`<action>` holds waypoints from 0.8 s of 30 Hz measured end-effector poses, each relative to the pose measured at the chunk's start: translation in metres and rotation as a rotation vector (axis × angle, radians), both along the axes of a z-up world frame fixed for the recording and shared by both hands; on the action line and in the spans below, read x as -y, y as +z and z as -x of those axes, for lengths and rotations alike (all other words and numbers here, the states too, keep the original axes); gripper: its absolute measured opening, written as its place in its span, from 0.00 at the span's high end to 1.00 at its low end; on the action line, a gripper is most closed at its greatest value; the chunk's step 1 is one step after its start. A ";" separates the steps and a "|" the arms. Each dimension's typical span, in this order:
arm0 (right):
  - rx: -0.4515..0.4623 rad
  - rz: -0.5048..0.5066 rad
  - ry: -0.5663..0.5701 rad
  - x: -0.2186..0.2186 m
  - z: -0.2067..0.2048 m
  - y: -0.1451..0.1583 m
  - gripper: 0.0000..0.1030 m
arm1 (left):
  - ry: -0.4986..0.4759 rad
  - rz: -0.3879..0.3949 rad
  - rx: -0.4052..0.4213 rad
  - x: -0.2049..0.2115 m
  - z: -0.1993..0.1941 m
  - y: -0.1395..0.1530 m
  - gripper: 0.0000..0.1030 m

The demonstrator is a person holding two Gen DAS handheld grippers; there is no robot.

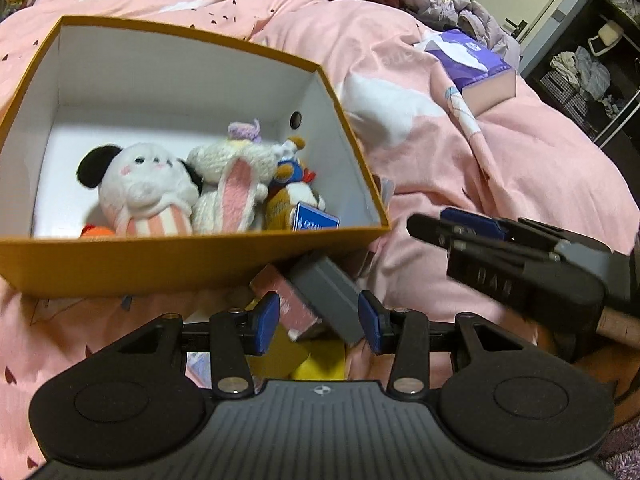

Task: Organize objects
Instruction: 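Grasp the pink card holder with the right tool, then lift the pink card holder with the right tool away from the pile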

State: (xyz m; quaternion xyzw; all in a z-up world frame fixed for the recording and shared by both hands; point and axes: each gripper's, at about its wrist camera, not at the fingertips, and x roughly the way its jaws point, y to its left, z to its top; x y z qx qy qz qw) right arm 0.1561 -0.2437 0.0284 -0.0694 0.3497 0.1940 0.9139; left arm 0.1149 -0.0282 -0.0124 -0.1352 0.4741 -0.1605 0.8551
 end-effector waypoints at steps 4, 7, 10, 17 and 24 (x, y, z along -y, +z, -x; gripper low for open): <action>-0.067 -0.101 -0.049 0.004 -0.028 -0.002 0.66 | 0.012 -0.003 0.007 0.005 -0.010 0.006 0.52; -0.104 -0.135 -0.072 0.002 -0.044 -0.010 0.67 | 0.013 -0.001 0.010 0.006 -0.015 0.008 0.52; -0.145 -0.150 -0.111 0.003 -0.056 -0.020 0.71 | 0.022 -0.005 0.012 0.006 -0.018 0.008 0.52; -0.187 -0.218 -0.139 0.013 -0.072 -0.029 0.71 | 0.015 -0.011 -0.019 0.006 -0.025 0.001 0.52; -0.206 -0.169 -0.117 0.003 -0.079 -0.035 0.71 | 0.025 0.014 -0.051 0.006 -0.028 -0.006 0.52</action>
